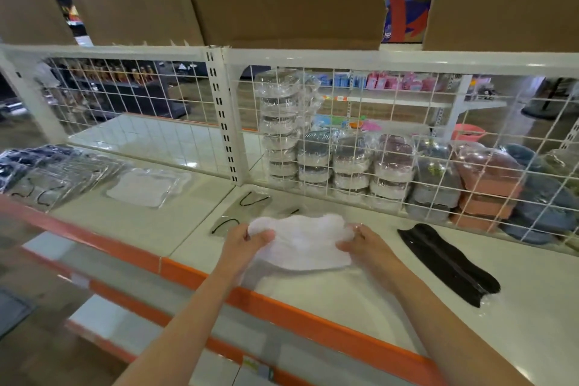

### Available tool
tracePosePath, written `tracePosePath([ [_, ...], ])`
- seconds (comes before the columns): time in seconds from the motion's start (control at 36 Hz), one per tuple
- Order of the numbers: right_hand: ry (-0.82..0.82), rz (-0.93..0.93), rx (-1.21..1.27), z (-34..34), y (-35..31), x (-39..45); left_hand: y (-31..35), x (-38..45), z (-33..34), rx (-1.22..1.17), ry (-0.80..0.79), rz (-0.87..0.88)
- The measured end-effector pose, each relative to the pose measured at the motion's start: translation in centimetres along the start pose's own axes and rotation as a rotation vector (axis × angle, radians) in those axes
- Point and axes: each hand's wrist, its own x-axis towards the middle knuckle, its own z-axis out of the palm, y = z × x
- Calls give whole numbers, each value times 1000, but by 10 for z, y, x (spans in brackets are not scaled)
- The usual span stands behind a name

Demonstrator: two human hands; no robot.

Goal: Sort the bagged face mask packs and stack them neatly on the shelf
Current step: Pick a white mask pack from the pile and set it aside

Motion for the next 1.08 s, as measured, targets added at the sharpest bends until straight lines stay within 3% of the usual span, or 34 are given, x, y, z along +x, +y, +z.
tracePosePath([
  [0.25, 131, -74, -35, 53, -4, 3, -27, -7, -3, 154, -117, -38],
  [0.47, 39, -127, 41, 138, -47, 23, -18, 32, -96, 191, 128, -114],
  [0.61, -185, -84, -285, 208, -54, 44, -31, 60, -191, 421, 168, -277],
  [0.78, -244, -202, -765, 302, -64, 65, -41, 93, -267, 531, 125, -295],
  [0.92, -212, -180, -769, 356, -74, 99, -53, 121, -322, 663, 202, -243],
  [1.0, -149, -144, -734, 379, -72, 115, -57, 129, -345, 871, 282, -162],
  [1.08, -101, -156, -705, 398, -73, 126, -63, 132, -358, 1016, 196, -96],
])
